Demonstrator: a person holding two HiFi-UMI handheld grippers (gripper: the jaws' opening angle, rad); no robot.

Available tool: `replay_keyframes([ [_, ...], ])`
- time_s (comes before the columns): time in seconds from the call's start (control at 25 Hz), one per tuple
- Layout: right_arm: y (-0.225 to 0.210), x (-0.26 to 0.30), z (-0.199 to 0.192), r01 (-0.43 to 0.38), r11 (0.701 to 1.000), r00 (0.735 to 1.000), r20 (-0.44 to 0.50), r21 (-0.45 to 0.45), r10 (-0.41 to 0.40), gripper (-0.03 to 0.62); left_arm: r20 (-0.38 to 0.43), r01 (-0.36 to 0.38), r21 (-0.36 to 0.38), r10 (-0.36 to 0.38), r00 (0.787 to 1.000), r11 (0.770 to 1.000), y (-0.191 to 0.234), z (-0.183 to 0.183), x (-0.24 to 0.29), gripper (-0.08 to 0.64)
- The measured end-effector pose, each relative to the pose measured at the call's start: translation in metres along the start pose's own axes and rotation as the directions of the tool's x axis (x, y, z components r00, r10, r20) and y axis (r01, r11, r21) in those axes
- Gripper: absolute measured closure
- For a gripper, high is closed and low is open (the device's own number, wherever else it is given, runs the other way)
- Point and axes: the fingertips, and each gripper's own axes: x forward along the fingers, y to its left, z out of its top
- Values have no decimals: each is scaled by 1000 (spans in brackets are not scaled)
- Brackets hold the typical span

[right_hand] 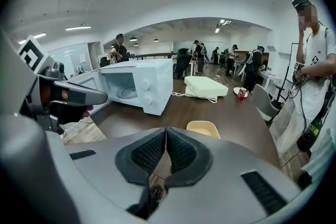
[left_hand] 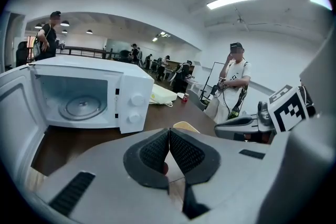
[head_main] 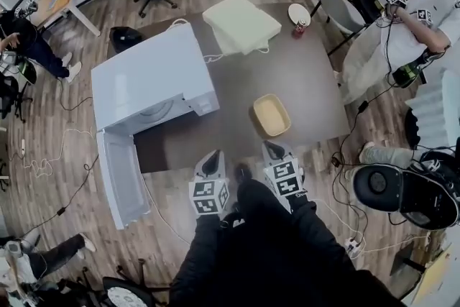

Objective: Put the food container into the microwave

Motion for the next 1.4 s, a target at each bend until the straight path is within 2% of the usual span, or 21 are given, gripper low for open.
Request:
replay_keyframes([
  [0.32,-34,63,-32,-29,999,993,-115,23,32,566,-93,-9,-6,8,996,1000,12,-21,63,526],
  [0.44,-42,85,-43,-41,999,987,-157,24,44,529,-125,-15,-21,12,992,1000,17,-29,80,526],
  [0.68,-53,118,-64,-59,998,968,-244,12,60,517,-177,-36,-47,27,984,998,25,-41,104,526],
  [1.0,-59,145,-89,-51,998,936,-352,-43,33,514,-207,-74,-78,56,977,994,48,-51,110,526],
  [1.12,-60,148,-95,-38,997,926,-378,-62,12,540,-211,-95,-95,74,975,991,56,-54,104,526],
  [1.4,-56,143,-84,20,996,929,-366,-88,-51,552,-205,-98,-112,73,976,989,77,-52,94,526],
])
